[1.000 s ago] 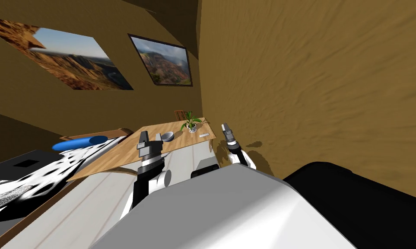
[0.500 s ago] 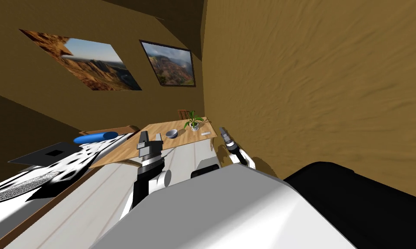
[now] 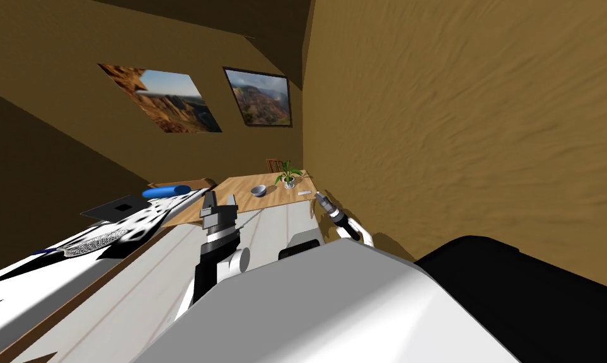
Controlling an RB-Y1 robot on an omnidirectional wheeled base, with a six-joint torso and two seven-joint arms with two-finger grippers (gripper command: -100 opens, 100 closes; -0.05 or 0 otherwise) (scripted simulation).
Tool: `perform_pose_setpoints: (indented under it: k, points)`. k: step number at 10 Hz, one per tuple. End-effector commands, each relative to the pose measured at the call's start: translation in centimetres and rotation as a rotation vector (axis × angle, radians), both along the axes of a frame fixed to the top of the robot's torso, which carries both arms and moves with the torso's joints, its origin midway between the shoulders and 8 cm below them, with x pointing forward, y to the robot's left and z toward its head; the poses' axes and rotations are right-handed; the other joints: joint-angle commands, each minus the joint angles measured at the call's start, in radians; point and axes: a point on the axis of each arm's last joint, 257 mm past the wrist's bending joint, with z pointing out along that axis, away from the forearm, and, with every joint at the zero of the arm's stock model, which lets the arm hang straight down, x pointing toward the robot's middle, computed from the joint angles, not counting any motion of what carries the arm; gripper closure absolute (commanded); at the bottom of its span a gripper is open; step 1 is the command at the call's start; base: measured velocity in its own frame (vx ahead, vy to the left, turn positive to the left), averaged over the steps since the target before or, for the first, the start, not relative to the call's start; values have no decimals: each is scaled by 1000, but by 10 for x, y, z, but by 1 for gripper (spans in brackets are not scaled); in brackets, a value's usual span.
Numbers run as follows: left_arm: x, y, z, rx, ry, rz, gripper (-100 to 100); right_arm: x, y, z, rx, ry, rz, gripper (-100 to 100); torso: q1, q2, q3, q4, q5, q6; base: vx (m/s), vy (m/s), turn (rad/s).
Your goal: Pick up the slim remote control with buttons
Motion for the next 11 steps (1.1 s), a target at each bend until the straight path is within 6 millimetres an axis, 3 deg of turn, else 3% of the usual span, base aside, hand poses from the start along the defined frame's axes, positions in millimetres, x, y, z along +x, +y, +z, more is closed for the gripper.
perform_pose_setpoints:
  k: [1, 6, 11]
  points:
    - [0, 0, 0, 0, 0, 0, 0, 2, -2, -17, -36, 25, 5, -100, 0, 0, 0, 0, 0, 0, -48, 32, 0]
    - [0, 0, 0, 0, 0, 0, 0, -4, 1, -88, -240, 114, 74, -100, 0, -3, -1, 0, 0, 0, -30, 43, 151]
    - [0, 0, 0, 0, 0, 0, 0, -15, -12, -150, -389, 205, 116, -100, 0, -5, -3, -1, 0, -1, 2, 38, 158]
